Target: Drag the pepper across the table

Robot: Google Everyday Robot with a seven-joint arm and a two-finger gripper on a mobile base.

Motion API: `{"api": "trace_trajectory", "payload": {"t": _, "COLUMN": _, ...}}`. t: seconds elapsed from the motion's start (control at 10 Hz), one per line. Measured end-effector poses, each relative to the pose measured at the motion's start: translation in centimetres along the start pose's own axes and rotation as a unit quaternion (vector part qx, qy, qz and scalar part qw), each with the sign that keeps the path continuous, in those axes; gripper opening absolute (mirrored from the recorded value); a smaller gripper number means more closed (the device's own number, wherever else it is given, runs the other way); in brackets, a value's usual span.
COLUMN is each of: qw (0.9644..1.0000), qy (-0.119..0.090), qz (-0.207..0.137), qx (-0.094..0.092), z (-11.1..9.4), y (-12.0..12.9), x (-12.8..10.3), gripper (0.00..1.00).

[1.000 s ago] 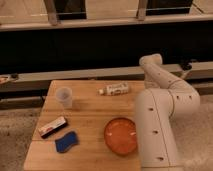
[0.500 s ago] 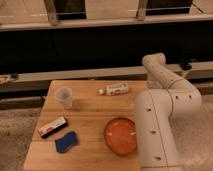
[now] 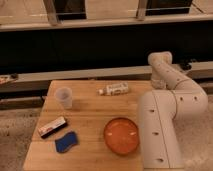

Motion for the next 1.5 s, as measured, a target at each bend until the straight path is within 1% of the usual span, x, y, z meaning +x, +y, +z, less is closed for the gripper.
{"api": "trace_trajectory", "payload": {"t": 0.2, "qw": 1.0000, "qy": 0.001, "qz": 0.007, "qx": 0.004, "z": 0.0, "y": 0.9, "x": -0.1, "gripper": 0.03}}
{"api": "trace_trajectory", "payload": {"t": 0.5, "qw": 0.9999, "qy": 0.000, "qz": 0.013, "qx": 0.006, "z": 0.0, "y": 1.5, "x": -0.1, "gripper": 0.03}}
{"api": "trace_trajectory", "payload": {"t": 0.9, "qw": 0.9997, "qy": -0.004, "qz": 0.021, "qx": 0.009, "z": 0.6, "y": 2.9, "x": -0.3, "gripper": 0.03}}
{"api": "trace_trajectory", "payload": {"t": 1.5, "qw": 0.9997, "qy": -0.004, "qz": 0.021, "qx": 0.010, "z": 0.6, "y": 2.8, "x": -0.3, "gripper": 0.03}}
